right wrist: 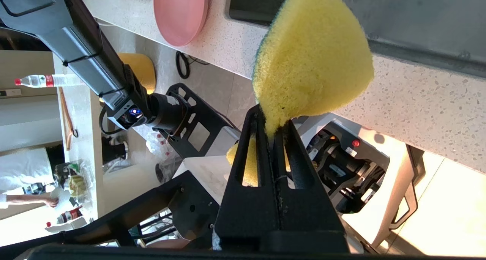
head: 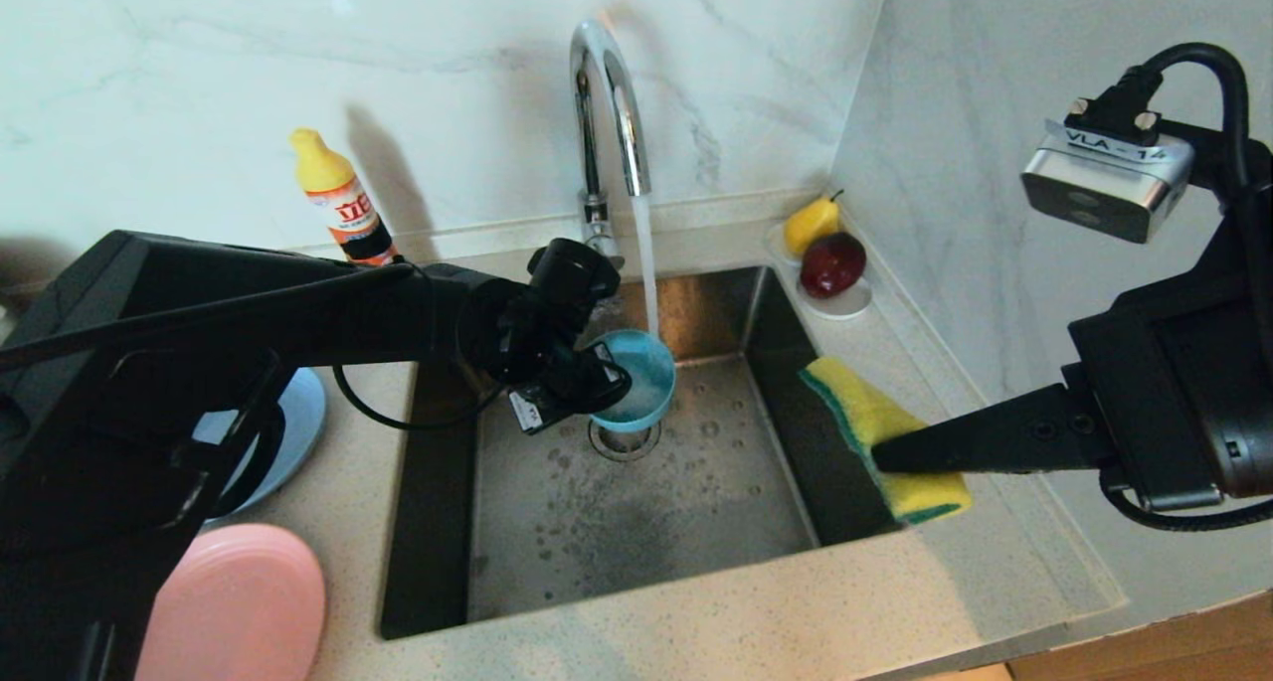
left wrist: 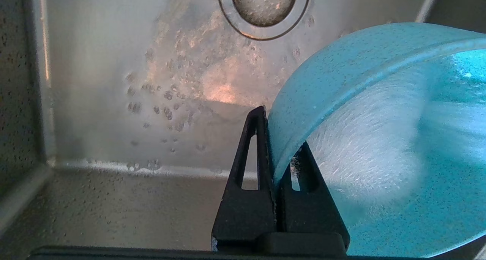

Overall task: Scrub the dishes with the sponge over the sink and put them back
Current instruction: Rinse the bowl

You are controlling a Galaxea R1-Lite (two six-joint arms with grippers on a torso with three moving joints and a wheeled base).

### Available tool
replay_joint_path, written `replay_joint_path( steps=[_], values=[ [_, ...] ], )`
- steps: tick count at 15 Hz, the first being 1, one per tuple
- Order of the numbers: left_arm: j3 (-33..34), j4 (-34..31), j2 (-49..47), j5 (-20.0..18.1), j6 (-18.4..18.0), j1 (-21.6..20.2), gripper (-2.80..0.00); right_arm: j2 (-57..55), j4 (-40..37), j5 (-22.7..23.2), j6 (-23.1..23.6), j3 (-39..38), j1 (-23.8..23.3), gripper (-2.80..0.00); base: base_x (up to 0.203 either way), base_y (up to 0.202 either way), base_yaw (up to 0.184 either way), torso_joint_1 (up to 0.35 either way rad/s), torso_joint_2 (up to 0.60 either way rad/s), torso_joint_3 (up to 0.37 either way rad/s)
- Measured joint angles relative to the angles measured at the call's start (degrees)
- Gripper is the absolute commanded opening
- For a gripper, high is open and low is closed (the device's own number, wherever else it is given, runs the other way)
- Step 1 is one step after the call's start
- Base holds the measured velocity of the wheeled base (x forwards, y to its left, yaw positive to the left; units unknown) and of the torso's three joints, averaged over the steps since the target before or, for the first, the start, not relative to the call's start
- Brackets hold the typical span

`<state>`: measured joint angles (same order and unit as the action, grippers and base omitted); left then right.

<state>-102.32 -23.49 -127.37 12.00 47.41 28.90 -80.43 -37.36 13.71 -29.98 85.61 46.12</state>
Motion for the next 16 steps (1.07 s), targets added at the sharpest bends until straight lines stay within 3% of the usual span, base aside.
replay_joint_path(
  steps=[12, 16],
  values=[
    [-1.8, -0.2, -1.3, -0.1, 0.8, 0.5, -2.8, -0.2, 0.0, 0.0, -0.1, -0.4, -0.1, -2.8, 0.0, 0.0, 0.0, 0.0, 0.0, 0.0],
    [1.6, -0.9, 0.5, 0.4, -0.1, 0.5, -2.8, 0.0, -0.1, 0.0, -0.2, -0.5, -0.1, -2.8, 0.0, 0.0, 0.0, 0.0, 0.0, 0.0]
  ],
)
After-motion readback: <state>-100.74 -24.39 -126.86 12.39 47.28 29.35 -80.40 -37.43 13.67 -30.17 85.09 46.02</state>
